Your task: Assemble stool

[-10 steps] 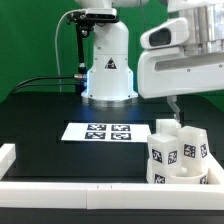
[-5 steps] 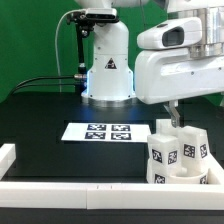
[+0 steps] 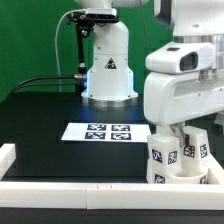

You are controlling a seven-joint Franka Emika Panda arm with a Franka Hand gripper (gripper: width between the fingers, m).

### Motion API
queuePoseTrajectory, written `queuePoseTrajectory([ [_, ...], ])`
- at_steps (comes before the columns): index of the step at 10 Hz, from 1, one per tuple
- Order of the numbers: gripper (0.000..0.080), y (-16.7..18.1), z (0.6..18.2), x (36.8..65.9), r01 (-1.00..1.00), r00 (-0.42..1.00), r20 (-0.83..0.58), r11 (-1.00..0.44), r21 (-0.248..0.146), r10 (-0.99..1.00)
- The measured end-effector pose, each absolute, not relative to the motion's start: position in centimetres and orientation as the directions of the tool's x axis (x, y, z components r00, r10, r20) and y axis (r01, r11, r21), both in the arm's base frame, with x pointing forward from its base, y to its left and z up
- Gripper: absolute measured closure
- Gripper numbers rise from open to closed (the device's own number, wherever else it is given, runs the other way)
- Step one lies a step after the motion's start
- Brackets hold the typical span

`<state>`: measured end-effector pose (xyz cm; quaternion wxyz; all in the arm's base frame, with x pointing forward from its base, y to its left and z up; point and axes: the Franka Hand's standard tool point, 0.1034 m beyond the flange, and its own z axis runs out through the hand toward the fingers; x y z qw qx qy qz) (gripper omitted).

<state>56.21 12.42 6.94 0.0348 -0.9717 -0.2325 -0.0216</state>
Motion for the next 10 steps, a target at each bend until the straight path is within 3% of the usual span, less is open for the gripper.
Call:
queuePoseTrajectory([
  [1, 0.0151, 12.35, 6.98, 56.27, 0.443, 0.896, 0.059, -0.895, -0.058, 0.440],
  [3, 0.0388, 12.27, 6.95, 56.27, 0.421, 0.907, 0.057, -0.905, -0.059, 0.418],
  [4, 0.0388, 12.19, 6.95, 56.28, 0.359, 0.933, 0.053, -0.931, -0.063, 0.356],
  [5, 0.0465, 12.18, 7.00, 56.32, 0.266, 0.964, 0.046, -0.962, -0.068, 0.263],
  [8, 0.0465, 12.26, 7.40, 56.48, -0.188, 0.982, 0.015, -0.979, -0.081, -0.190],
  [10, 0.0465, 12.40, 7.28, 56.41, -0.579, 0.815, -0.017, -0.811, -0.086, -0.580],
])
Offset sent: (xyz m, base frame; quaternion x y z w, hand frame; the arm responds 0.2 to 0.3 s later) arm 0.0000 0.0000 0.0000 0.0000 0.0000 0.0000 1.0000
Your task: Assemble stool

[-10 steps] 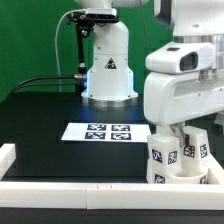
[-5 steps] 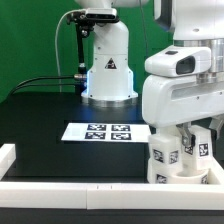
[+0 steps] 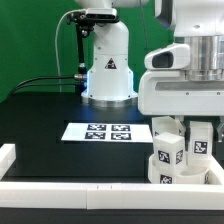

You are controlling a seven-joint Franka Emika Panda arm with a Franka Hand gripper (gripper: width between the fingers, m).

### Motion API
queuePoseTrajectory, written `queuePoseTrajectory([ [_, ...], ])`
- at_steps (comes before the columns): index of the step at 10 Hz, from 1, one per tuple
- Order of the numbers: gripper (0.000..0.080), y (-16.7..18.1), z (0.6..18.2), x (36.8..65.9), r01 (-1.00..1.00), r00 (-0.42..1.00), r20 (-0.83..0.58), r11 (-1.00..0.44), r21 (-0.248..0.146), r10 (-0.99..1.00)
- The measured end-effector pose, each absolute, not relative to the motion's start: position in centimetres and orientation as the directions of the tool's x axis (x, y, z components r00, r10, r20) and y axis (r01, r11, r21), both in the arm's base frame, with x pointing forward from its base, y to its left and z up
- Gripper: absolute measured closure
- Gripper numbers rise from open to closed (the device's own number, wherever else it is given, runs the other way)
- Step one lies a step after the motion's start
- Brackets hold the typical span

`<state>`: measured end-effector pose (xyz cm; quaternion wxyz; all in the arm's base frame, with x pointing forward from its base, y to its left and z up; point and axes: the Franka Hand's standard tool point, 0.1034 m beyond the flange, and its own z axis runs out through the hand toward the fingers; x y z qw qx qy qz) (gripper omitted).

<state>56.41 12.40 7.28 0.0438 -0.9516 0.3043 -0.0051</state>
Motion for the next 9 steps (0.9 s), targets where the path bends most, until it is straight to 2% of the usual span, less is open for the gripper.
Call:
queuePoseTrajectory([
  [3, 0.0465, 12.3, 7.1, 56.3, -0.703, 0.710, -0.041, -0.706, -0.088, -0.703],
  [5, 0.0465, 12.4, 7.1, 56.4, -0.813, 0.581, -0.067, -0.576, -0.083, -0.811],
  [7, 0.0465, 12.4, 7.5, 56.9, -0.972, 0.231, -0.129, -0.224, -0.065, -0.964],
  [8, 0.0465, 12.4, 7.6, 57.1, -0.998, 0.054, -0.157, -0.046, -0.052, -0.986],
  [9, 0.0465, 12.0, 7.7, 57.5, -0.996, -0.064, -0.182, 0.075, -0.054, -0.981],
])
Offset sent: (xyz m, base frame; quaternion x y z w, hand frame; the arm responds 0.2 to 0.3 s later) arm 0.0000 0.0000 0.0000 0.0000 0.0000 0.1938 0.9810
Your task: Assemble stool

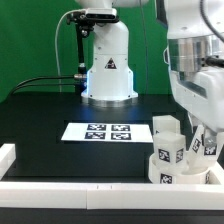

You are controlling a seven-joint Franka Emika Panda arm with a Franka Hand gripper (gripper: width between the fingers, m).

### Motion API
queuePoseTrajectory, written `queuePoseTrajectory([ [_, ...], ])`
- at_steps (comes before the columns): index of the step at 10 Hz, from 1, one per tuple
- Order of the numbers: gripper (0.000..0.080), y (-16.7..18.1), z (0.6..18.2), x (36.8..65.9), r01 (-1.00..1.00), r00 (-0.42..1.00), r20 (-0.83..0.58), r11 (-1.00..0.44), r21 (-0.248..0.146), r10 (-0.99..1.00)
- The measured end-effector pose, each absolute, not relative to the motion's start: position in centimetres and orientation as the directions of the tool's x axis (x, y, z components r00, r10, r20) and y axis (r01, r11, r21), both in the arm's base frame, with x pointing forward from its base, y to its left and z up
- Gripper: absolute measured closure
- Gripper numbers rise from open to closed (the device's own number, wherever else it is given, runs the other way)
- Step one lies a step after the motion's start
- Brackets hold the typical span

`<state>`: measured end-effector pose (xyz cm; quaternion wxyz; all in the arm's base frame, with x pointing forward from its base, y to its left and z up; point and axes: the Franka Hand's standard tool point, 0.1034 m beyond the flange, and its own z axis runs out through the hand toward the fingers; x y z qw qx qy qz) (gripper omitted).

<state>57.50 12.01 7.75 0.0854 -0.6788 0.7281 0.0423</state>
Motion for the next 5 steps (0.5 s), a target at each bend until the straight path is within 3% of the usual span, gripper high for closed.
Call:
queuePoseTrajectory([
  [2, 0.0465, 11.93, 7.45, 57.14, -0.981, -0.183, -0.199, 0.192, -0.028, -0.963],
  [4, 0.0464, 12.00, 7.44, 57.12, -0.980, -0.188, -0.199, 0.197, -0.026, -0.962],
  [5, 0.0297, 12.00, 7.44, 57.12, -0.980, -0.186, -0.199, 0.195, -0.026, -0.962],
])
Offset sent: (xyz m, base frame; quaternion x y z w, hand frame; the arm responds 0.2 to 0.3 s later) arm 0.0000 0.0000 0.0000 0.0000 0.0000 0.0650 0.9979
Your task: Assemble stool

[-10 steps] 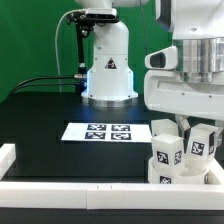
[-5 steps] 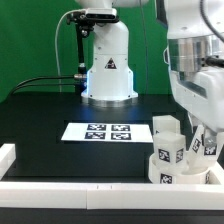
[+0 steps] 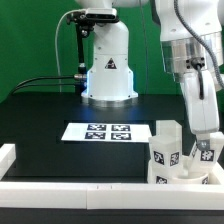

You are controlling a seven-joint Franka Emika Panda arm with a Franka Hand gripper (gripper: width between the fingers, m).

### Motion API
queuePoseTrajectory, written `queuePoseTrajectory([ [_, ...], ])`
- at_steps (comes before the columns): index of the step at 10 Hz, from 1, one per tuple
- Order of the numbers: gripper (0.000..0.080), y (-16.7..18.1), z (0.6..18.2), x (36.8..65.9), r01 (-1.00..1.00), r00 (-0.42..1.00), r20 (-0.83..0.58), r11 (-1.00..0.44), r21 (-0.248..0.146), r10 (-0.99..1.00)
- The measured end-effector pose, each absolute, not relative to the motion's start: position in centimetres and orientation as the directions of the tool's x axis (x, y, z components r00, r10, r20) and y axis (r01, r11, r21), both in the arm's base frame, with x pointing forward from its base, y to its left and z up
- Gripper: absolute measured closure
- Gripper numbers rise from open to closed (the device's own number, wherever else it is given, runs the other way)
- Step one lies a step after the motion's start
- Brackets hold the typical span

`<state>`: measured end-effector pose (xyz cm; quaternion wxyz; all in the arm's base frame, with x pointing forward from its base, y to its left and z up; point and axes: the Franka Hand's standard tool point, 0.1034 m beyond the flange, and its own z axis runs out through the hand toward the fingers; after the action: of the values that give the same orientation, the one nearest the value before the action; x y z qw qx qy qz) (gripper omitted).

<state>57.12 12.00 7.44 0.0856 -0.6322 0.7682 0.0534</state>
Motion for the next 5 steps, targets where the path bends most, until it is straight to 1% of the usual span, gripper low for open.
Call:
queuePoseTrajectory([
  [1, 0.0181, 12.0, 7.4, 57.1, -0.981, -0.186, -0.199, 0.195, -0.026, -0.962],
  [2, 0.0160, 12.0, 7.5, 57.1, -0.983, -0.171, -0.200, 0.181, -0.029, -0.965],
  [3, 0.0160, 12.0, 7.9, 57.3, -0.986, -0.154, -0.202, 0.165, -0.037, -0.967],
  [4, 0.0151, 12.0, 8.7, 57.6, -0.988, -0.137, -0.207, 0.150, -0.049, -0.969],
  [5, 0.0151, 12.1, 9.8, 58.0, -0.995, -0.020, -0.200, 0.038, -0.088, -0.980],
])
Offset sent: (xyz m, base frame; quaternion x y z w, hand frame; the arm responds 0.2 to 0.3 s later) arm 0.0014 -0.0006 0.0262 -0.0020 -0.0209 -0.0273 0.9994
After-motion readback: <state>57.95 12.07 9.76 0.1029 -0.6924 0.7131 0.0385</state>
